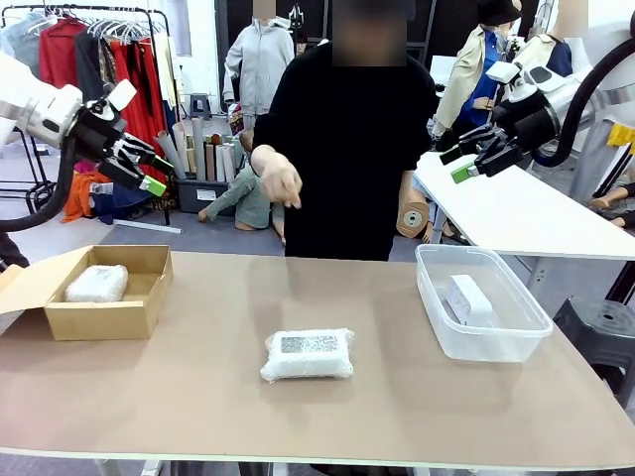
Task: Separate and place wrapped and unwrapped clocks.
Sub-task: Pick up the Digital clock indicated by the person.
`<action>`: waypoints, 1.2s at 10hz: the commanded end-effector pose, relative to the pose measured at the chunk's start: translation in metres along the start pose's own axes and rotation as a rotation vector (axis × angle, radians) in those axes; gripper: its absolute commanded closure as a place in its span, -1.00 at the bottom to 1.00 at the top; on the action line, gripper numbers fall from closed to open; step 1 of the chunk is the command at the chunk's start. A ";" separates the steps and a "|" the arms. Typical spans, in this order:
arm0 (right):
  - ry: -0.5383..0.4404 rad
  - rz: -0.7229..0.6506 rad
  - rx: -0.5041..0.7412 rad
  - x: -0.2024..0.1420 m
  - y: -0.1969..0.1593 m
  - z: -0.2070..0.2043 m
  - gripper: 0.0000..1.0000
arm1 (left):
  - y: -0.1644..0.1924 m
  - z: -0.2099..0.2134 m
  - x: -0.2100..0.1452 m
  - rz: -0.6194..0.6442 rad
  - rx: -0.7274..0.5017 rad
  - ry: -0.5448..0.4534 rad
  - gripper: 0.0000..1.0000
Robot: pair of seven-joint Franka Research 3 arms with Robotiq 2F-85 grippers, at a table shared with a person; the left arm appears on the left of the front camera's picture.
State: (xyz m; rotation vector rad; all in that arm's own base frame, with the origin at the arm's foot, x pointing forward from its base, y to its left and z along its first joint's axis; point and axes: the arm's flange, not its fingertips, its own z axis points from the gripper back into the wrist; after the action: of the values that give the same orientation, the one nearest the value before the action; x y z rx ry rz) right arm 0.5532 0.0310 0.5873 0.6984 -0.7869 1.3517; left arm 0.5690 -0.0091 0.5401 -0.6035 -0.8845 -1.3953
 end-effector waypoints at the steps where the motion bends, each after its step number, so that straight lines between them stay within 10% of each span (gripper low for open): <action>1: -0.002 0.016 -0.004 0.001 0.002 0.000 -1.00 | 0.000 0.002 0.000 -0.002 0.001 0.003 -1.00; 12: -0.002 0.016 -0.004 0.001 0.002 0.000 -1.00 | 0.000 0.002 0.000 -0.002 0.001 0.003 -1.00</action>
State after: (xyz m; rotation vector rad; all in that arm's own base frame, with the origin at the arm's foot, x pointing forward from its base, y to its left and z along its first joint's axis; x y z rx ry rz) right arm 0.5532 0.0310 0.5873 0.6984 -0.7869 1.3517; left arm 0.5690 -0.0091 0.5402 -0.6035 -0.8845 -1.3953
